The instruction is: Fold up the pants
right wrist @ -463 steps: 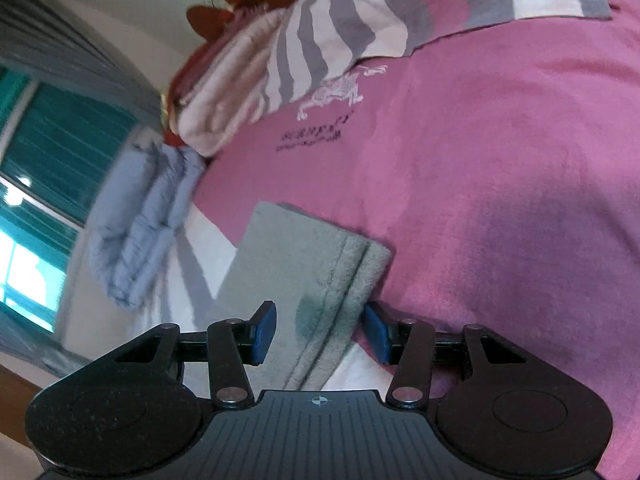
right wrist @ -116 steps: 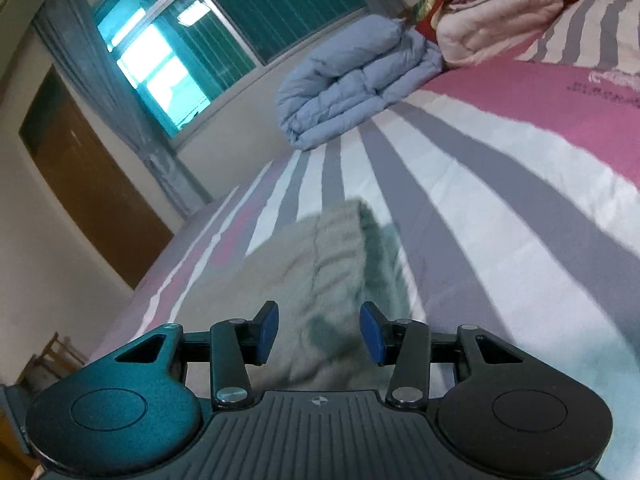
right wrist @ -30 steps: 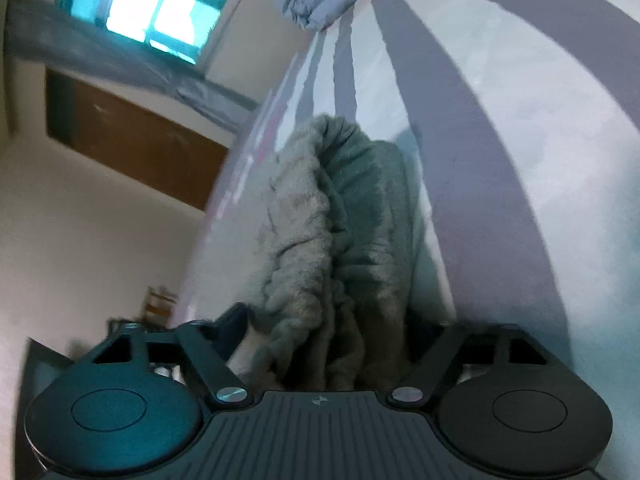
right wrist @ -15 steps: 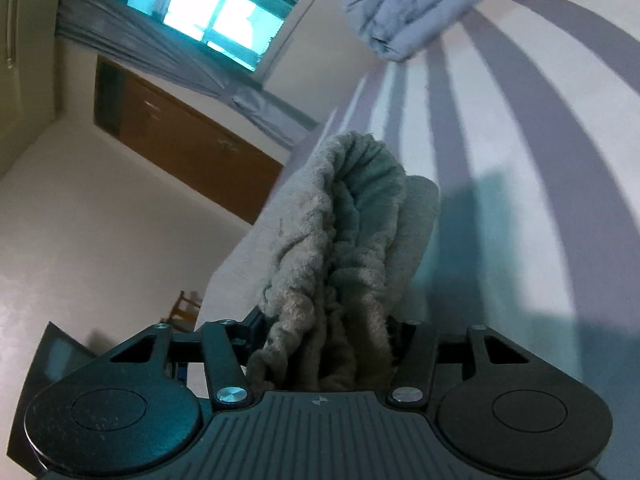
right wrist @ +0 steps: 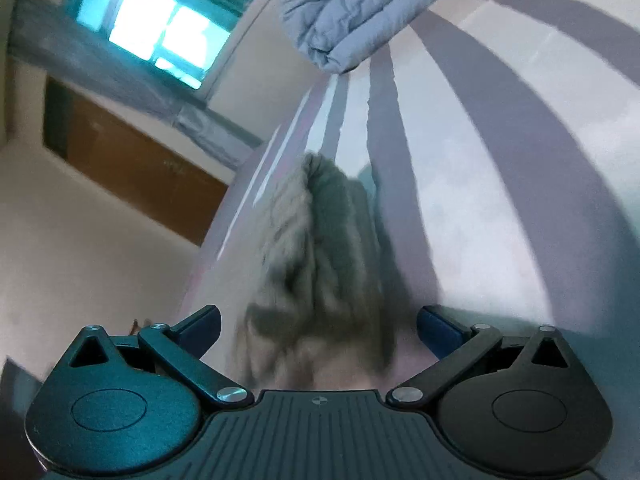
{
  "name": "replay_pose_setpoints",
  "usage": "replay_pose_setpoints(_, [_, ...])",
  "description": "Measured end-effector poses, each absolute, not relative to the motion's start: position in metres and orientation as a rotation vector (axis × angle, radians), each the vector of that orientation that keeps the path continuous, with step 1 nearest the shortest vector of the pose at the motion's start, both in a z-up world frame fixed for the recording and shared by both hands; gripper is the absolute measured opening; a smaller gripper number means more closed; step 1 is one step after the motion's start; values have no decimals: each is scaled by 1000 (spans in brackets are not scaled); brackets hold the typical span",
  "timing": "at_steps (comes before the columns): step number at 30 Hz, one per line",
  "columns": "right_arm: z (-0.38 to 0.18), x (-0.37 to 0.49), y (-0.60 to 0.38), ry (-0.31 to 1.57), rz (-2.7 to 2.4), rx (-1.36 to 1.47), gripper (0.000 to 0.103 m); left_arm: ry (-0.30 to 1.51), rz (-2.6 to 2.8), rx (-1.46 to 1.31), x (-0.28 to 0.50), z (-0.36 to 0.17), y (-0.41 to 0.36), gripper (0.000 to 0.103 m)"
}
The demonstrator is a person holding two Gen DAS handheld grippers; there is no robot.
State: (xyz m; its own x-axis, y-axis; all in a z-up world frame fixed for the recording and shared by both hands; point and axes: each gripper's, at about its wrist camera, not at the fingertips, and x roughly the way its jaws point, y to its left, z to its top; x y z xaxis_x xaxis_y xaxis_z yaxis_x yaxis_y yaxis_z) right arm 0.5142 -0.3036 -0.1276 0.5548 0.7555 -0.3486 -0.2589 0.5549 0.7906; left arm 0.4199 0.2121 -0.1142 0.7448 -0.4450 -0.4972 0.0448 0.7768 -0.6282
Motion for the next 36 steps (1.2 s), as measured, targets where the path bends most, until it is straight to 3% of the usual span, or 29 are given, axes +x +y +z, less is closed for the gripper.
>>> replay_pose_setpoints(2, [-129, 485, -312, 737, 669, 718, 103, 665, -225, -528, 378, -111, 216, 91])
replay_pose_setpoints(3, [-130, 466, -316, 738, 662, 696, 103, 653, -184, -468, 358, -101, 211, 97])
replay_pose_setpoints(8, [-114, 370, -320, 727, 552, 526, 103, 626, -72, -331, 268, -77, 185, 97])
replay_pose_setpoints(13, [-83, 262, -306, 574, 446, 323, 103, 566, -37, -377, 204, -44, 152, 97])
replay_pose_setpoints(22, [-66, 107, -264, 294, 313, 119, 103, 334, -99, -141, 92, -3, 54, 97])
replay_pose_setpoints(29, [-60, 55, -232, 284, 362, 108, 103, 258, -119, -101, 33, -4, 32, 97])
replay_pose_setpoints(36, [-63, 32, -212, 187, 380, 7, 103, 273, -112, -60, 32, -7, 23, 97])
